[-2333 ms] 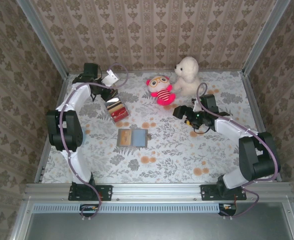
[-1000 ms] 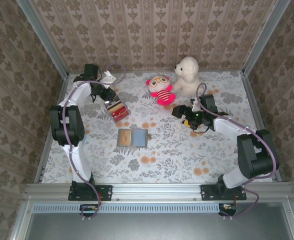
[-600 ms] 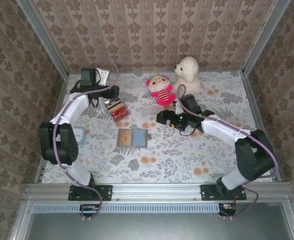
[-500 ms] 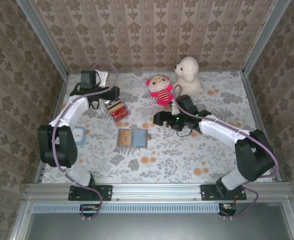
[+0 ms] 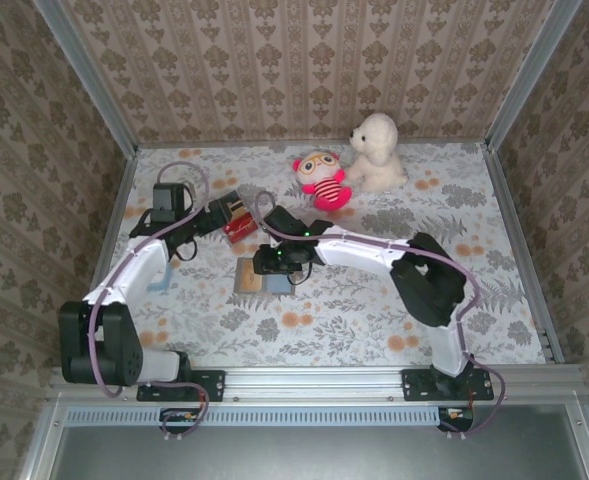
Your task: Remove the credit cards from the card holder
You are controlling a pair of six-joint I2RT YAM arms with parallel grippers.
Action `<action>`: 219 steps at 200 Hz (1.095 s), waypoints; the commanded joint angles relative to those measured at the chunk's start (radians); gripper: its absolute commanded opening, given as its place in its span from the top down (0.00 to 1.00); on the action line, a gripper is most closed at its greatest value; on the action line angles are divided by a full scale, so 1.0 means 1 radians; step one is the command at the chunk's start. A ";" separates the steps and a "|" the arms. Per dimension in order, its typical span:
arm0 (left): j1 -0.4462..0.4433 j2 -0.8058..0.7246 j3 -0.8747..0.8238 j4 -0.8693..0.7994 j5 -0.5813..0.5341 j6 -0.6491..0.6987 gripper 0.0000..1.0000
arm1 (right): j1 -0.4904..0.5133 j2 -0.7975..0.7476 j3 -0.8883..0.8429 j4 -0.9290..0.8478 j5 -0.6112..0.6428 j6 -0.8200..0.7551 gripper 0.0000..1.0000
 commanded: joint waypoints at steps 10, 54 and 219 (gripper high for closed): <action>0.004 -0.032 -0.041 -0.076 0.025 -0.104 0.01 | -0.006 0.100 0.084 -0.083 0.020 0.063 0.68; 0.011 0.008 -0.053 -0.088 0.096 -0.100 0.06 | -0.006 0.186 0.171 -0.087 -0.031 0.055 0.73; -0.136 0.069 -0.128 -0.043 0.267 -0.117 0.20 | -0.097 -0.103 -0.147 -0.043 -0.040 -0.266 0.67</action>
